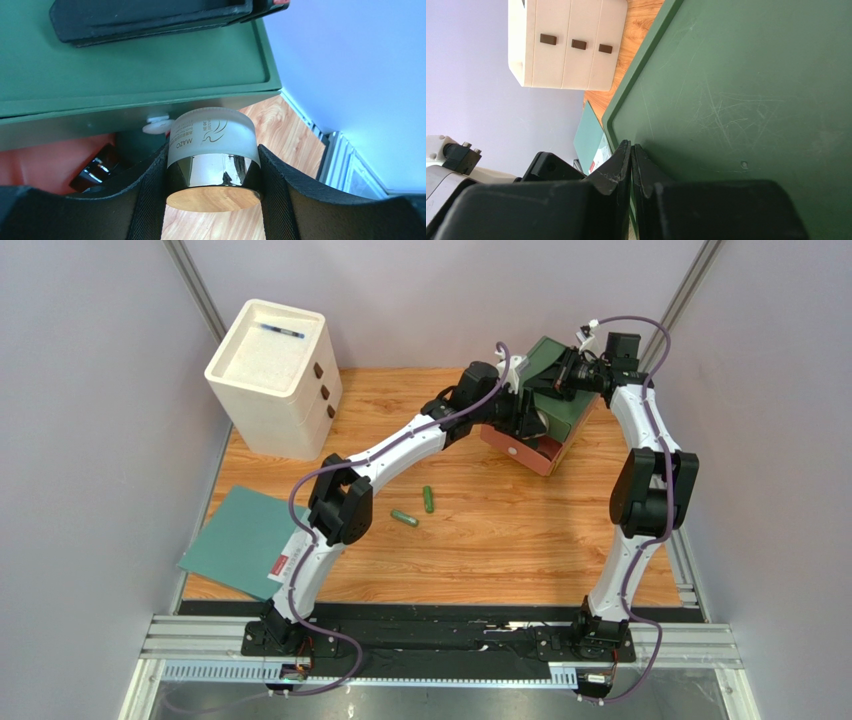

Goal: Organize the makeup

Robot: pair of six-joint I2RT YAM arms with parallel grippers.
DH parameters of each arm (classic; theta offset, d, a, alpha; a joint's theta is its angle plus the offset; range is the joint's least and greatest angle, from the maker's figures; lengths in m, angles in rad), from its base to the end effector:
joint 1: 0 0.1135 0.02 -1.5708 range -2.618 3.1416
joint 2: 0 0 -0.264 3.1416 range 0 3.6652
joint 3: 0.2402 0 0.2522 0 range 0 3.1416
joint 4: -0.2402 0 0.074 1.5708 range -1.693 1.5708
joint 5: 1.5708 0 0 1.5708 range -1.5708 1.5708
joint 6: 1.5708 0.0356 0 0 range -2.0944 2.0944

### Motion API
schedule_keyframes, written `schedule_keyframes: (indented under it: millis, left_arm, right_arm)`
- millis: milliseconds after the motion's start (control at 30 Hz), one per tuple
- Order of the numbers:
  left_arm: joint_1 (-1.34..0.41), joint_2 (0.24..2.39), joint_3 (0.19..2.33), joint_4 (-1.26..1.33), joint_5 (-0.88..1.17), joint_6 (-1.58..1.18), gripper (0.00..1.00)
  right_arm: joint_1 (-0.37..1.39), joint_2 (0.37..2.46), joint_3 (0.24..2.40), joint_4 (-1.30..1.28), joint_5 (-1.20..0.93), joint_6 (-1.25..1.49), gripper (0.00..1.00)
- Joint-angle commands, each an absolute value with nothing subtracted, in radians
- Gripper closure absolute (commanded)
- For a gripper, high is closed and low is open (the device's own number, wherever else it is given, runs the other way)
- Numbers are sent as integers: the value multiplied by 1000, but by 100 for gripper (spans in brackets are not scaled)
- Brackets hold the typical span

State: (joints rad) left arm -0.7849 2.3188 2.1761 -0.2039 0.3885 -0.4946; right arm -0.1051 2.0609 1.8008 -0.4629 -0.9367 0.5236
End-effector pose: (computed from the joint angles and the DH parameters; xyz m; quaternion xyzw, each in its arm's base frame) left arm 0.3804 -0.3991 0.2952 0.2259 0.7786 -0.4633 0.3580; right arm 0.4681 -0.0205 0.2785 0.0749 0.8309 0.4787 0.2735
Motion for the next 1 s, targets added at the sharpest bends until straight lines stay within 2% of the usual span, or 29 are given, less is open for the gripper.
schedule_keyframes:
  millis: [0,267,467,700,800,967]
  left_arm:
    - [-795,2306,2223,-57,433,-543,100]
    - [-802,2345,2197,-14,439,-568,100]
    - [-808,2375,2158,51,440,-565,96]
    - [-811,2384,2103,146,384,-560,86]
    - [-811,2396,2114,147,362,-560,84]
    - [-811,2411,2138,106,342,-555,76]
  right_arm:
    - [-95,2275,1667,-657,-732,419,90]
    - [-95,2278,1666,-655,-739,417,90]
    - [-95,2275,1661,-652,-739,417,90]
    - [-95,2272,1657,-649,-742,419,90]
    - [-95,2270,1652,-649,-742,419,90]
    - [-95,2272,1652,-646,-742,419,90]
